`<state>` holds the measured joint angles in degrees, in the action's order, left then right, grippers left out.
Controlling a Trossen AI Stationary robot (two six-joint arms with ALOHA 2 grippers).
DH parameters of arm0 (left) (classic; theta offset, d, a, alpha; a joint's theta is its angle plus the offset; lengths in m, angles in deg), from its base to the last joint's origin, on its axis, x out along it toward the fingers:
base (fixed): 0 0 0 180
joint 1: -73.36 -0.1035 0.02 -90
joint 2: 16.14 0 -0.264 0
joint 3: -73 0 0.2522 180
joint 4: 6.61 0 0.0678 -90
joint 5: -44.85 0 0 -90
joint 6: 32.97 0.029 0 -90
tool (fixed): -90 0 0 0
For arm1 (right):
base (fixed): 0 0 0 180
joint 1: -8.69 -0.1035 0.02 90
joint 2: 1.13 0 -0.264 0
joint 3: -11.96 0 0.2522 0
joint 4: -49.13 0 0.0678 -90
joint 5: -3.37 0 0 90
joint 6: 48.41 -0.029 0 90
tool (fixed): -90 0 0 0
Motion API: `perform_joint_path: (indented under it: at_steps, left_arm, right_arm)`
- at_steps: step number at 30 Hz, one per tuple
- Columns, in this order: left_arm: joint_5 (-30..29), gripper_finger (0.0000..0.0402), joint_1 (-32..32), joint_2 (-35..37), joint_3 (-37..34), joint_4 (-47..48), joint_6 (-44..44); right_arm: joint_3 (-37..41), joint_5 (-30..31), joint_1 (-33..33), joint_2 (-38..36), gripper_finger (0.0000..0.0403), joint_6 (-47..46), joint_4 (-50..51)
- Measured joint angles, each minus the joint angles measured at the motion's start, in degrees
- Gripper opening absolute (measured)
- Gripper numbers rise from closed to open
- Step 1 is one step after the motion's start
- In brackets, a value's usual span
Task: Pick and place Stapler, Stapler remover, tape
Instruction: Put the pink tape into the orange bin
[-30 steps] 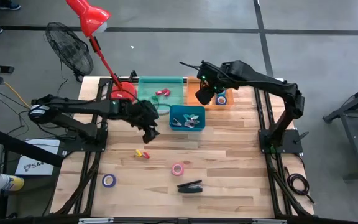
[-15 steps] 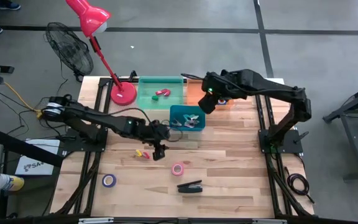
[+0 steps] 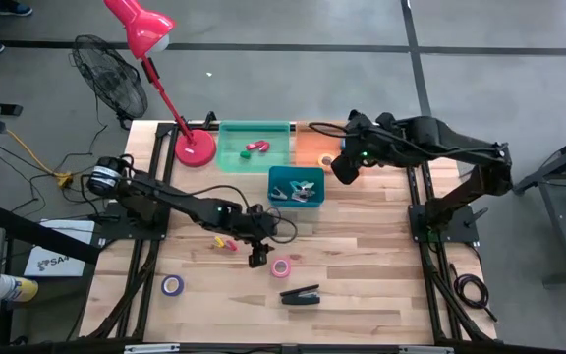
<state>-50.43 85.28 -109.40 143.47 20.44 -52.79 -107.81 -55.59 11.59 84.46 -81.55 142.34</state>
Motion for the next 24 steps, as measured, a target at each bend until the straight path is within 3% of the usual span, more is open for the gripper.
perform_joint_path:
  at_steps: [24]
  left_arm:
    - [5.85,0.023,2.52,-6.48,0.0,-8.2,4.14]
  right_arm:
    - [0.0,0.95,-0.7,-0.23,0.0177,-1.58,3.14]
